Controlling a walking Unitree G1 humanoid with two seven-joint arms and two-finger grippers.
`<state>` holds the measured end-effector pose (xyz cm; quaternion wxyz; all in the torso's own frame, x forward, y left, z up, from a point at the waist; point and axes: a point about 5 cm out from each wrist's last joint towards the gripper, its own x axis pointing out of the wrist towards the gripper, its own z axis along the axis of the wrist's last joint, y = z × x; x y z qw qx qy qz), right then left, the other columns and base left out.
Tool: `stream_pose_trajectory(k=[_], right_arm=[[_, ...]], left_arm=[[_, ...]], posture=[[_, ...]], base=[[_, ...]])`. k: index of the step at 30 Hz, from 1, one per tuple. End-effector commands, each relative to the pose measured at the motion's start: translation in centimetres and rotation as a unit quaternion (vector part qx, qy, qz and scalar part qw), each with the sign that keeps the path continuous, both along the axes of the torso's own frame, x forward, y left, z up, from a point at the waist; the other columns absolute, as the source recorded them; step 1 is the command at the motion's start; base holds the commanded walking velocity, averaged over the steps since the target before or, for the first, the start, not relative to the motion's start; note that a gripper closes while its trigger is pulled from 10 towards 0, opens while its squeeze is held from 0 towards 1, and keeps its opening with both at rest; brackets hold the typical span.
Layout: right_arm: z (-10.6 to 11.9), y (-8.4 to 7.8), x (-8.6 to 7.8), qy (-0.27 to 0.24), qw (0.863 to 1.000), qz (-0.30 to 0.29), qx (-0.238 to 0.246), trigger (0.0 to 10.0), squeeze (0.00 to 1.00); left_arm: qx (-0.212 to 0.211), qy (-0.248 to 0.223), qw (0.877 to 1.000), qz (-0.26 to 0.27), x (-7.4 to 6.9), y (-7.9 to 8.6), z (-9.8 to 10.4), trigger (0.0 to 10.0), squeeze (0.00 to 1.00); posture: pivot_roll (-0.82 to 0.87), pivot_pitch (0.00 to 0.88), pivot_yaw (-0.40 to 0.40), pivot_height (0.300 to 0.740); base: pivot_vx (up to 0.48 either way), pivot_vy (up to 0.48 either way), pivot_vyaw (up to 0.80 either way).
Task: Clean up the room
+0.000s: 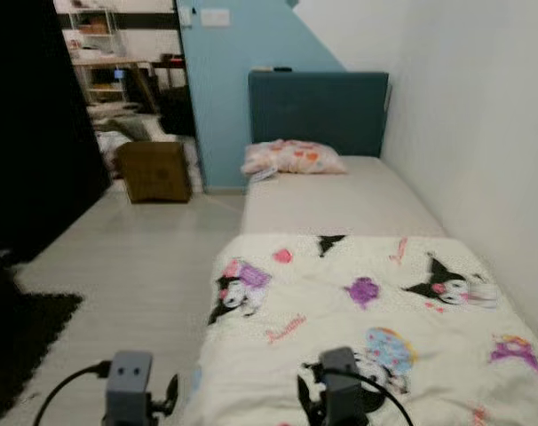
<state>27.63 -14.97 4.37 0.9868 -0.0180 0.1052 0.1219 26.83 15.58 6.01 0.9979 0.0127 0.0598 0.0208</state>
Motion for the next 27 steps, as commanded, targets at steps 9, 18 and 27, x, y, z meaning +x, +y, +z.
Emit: stream_pose_trajectory(k=[9,18,27], right_arm=[[-0.57,-0.20,-0.37,0.009,1.000,-0.022,0.008,10.0,0.00],[-0.65,-0.20,-0.52,0.010,1.000,-0.025,0.010,10.0,0.00],[-0.67,-0.19,-0.60,0.011,0.999,-0.030,0.015,10.0,0.00]], left_arm=[[0.015,0.045,0.999,-0.012,-0.53,0.24,-1.56,10.0,0.00],[0.016,0.051,0.998,-0.021,-0.32,0.12,-1.67,10.0,0.00],[0.015,0.055,0.998,-0.030,-0.19,0.02,-1.73,10.0,0.00]], posture=[[-0.01,0.122,-0.028,0.740],[-0.01,0.113,-0.022,0.740],[-0.01,0.113,-0.019,0.740]], base=[[0.000,0.000,0.10],[0.000,-0.163,0.00],[0.000,-0.423,0.00]])
